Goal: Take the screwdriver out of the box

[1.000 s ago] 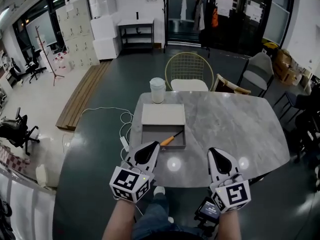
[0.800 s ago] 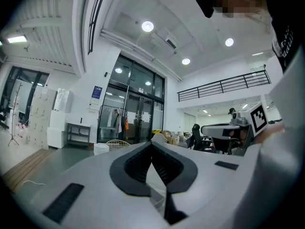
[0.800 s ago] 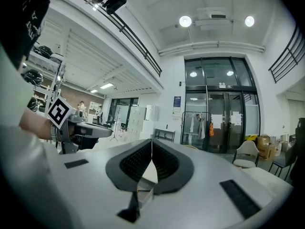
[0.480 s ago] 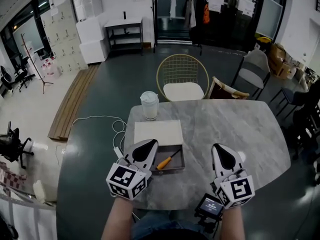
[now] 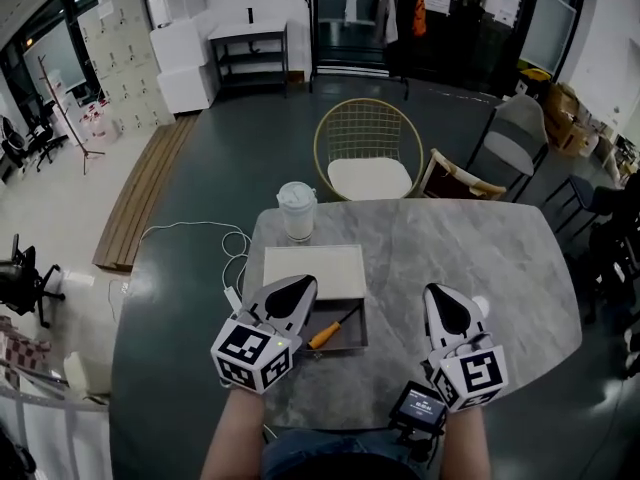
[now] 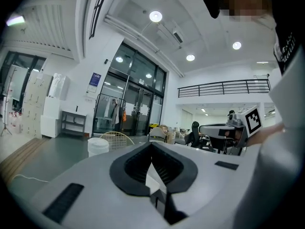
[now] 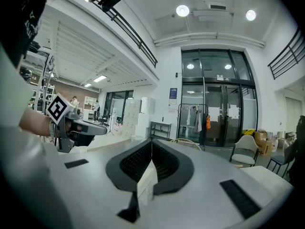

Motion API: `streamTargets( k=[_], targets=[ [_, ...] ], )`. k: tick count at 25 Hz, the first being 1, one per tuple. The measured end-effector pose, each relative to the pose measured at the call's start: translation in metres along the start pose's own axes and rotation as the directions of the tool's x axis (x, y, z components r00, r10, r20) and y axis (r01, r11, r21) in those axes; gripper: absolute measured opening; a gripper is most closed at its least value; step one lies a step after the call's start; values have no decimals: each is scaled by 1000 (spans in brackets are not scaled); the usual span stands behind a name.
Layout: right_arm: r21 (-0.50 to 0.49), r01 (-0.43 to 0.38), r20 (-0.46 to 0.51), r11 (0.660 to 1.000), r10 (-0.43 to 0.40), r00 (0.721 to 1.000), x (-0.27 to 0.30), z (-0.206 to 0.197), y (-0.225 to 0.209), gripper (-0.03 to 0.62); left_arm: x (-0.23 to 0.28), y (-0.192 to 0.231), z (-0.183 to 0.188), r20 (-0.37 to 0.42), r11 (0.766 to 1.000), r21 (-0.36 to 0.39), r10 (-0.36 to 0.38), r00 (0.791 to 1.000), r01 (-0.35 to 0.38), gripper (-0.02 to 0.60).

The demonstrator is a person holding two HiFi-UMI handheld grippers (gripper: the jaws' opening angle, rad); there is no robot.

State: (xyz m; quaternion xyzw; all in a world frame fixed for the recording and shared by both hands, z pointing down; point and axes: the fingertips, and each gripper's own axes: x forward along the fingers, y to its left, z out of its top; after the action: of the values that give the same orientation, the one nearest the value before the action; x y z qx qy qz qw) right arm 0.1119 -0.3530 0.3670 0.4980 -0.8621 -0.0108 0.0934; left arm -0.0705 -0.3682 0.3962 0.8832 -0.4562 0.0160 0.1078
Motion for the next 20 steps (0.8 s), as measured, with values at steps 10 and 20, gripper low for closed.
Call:
streamTargets(
  k=[10, 20],
  targets=[
    [80, -38, -76, 996, 44, 996, 11, -34, -17, 26, 17, 4, -41, -151, 997, -46, 50, 987, -57, 14],
    [197, 12, -186, 980, 25, 982, 14, -100, -30, 26, 27, -13, -144, -507, 989, -148, -97, 857, 25, 209]
  ],
)
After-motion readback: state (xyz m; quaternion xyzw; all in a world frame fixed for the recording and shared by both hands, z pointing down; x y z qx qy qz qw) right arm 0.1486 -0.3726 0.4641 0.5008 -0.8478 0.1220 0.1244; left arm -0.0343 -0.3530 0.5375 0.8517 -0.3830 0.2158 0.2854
